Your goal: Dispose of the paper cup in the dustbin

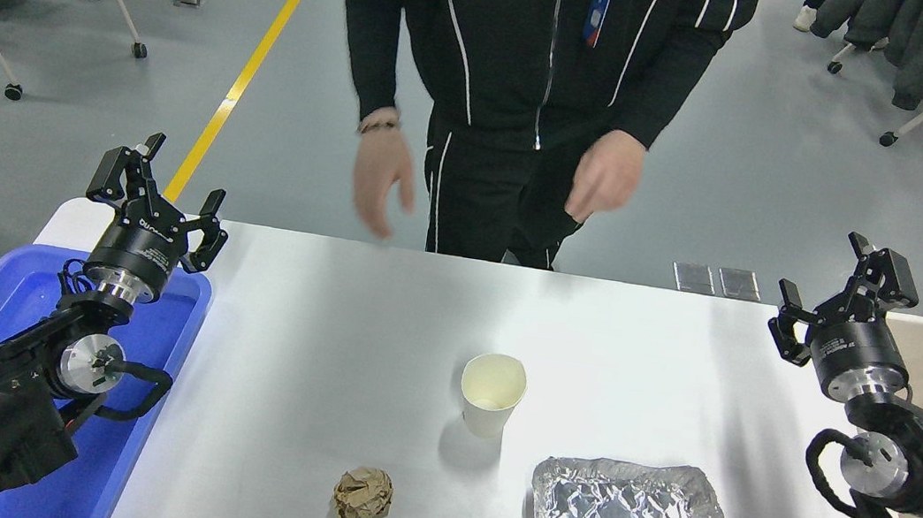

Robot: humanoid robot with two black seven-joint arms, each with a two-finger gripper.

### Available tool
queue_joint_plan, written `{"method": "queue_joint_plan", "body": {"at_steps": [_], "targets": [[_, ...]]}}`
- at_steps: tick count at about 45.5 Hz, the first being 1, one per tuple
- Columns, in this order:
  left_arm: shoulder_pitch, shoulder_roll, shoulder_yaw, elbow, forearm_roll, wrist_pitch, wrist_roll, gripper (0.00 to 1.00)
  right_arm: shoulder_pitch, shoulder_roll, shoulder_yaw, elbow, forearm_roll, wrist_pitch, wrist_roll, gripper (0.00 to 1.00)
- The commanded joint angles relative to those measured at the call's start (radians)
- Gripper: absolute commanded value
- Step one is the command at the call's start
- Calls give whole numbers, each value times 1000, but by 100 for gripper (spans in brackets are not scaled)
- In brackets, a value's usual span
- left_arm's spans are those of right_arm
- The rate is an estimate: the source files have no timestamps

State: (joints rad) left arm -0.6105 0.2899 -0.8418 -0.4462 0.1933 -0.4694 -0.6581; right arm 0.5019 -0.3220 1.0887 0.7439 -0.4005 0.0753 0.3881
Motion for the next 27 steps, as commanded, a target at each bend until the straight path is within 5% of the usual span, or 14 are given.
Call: {"method": "queue_joint_plan", "body": {"at_steps": [1, 27], "targets": [[0, 0, 0, 0, 0, 0, 2, 100, 1, 4, 0, 0, 0, 0, 0, 100], [0, 0, 0, 0, 0, 0, 0, 100, 15, -5, 25, -54, 28, 14, 0, 100]]}}
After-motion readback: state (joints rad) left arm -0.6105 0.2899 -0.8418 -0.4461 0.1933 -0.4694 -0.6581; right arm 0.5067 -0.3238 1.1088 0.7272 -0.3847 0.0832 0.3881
